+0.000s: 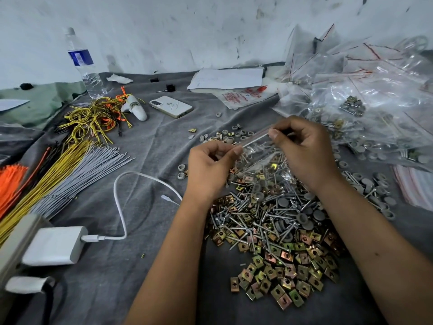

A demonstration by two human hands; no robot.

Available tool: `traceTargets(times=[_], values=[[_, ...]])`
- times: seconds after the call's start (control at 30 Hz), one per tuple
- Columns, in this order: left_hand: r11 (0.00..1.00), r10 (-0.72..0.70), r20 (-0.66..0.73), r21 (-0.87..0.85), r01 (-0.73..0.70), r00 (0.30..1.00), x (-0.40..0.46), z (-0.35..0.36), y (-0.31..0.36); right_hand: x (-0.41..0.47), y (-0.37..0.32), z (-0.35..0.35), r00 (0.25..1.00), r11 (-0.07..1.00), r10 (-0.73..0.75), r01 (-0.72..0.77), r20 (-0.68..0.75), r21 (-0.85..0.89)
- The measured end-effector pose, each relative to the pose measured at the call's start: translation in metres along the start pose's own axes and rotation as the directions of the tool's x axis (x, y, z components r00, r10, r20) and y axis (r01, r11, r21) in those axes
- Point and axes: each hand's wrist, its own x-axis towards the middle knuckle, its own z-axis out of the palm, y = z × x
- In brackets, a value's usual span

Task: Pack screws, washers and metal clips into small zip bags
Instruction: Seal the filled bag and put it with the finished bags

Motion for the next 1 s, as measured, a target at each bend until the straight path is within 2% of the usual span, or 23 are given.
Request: traceTargets(times=[0.13, 0.37, 0.6, 0.77, 0.83, 0.9, 0.93, 1.0], values=[[1.0, 0.006, 0.003, -0.002, -0.006, 1.0, 0.002, 0.001, -0.002, 0.0, 0.002, 0.001, 1.0, 1.0, 0.019, -0.019, -0.01, -0.022], [0.993, -0.049, -0.058, -0.111, 0.042, 0.997, 0.001, 0.0, -0.002, 0.0, 0.003, -0.002, 0.998, 0.999, 0.054, -0.054, -0.044, 0.003], [0.999, 0.041, -0.053, -0.026, -0.043, 0.998, -0.004, 0.0, 0.003, -0.001, -0.003, -0.002, 0.998, 0.999, 0.032, -0.032, -0.045, 0.005], [0.997, 0.082, -0.096, 0.014, -0.081, 0.992, 0.005, 0.016, 0.026, 0.006, -0.021, -0.017, 0.998, 0.997, -0.02, 0.024, -0.061, 0.068], [0.993, 0.121, -0.125, 0.019, -0.12, 0.985, 0.019, 0.037, 0.045, 0.024, -0.03, -0.036, 0.995, 0.997, -0.01, 0.017, -0.097, 0.071], [0.976, 0.216, -0.137, 0.044, -0.212, 0.967, 0.034, 0.07, 0.065, 0.054, -0.03, -0.066, 0.976, 0.995, 0.048, -0.027, -0.214, 0.099], [0.96, 0.276, -0.126, 0.089, -0.266, 0.953, 0.041, 0.091, 0.073, 0.07, -0.027, -0.086, 0.949, 0.991, 0.098, -0.066, -0.299, 0.114], [0.888, 0.383, -0.034, 0.287, -0.358, 0.923, 0.052, 0.133, 0.08, 0.097, -0.015, -0.127, 0.878, 0.973, 0.22, -0.169, -0.426, 0.155]])
